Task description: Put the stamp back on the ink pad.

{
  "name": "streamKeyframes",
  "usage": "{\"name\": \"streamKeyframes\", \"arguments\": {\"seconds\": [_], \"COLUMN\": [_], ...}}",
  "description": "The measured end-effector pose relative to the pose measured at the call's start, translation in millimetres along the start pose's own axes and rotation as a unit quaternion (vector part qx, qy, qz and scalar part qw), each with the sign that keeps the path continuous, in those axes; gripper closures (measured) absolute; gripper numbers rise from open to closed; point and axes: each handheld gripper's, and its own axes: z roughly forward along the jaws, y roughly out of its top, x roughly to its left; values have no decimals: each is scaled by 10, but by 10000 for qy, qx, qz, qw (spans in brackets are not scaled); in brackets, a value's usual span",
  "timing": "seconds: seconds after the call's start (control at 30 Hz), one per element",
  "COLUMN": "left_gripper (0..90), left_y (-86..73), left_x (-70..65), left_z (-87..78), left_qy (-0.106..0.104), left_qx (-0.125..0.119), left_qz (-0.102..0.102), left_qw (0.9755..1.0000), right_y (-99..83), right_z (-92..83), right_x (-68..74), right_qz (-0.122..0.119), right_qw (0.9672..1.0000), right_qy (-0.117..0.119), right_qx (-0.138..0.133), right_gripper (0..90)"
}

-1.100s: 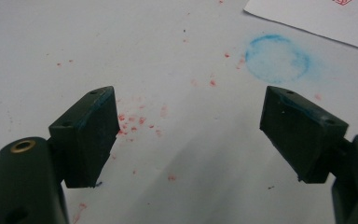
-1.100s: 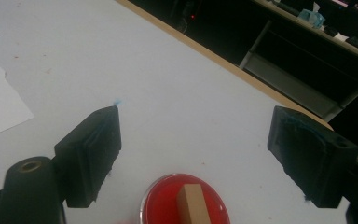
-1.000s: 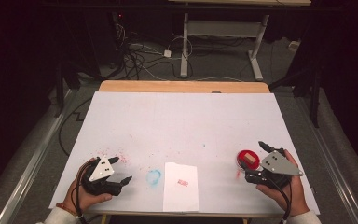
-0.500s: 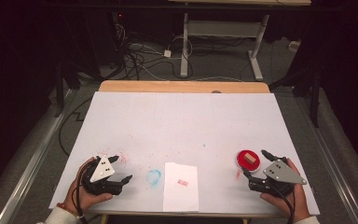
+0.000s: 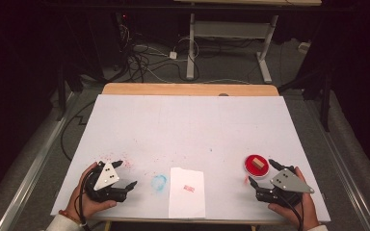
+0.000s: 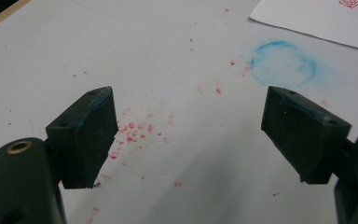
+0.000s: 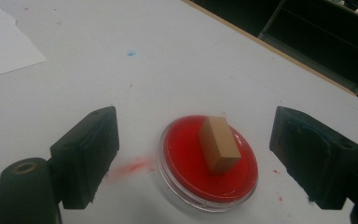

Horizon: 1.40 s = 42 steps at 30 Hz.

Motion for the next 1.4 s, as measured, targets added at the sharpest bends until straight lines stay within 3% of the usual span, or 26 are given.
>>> {"name": "streamKeyframes", "arguments": {"seconds": [0.73,1.4], "left_gripper": [178,178], "left_y": [-28,-39], "left_x": [-8,59], "left_z": [-23,34], "left_qy": [6,-1], "left_qx": [54,129], "left_qz": [5,-212], "left_qw": [10000,9997], "right_y": [88,89], "right_z": [-30,-35], "right_x": [87,56], "right_qz": [-198,-68], "right_qw": [9997,9998], "right_qy": [-27,-6], "right_qx": [-148,-209], "right_gripper": [163,164]}}
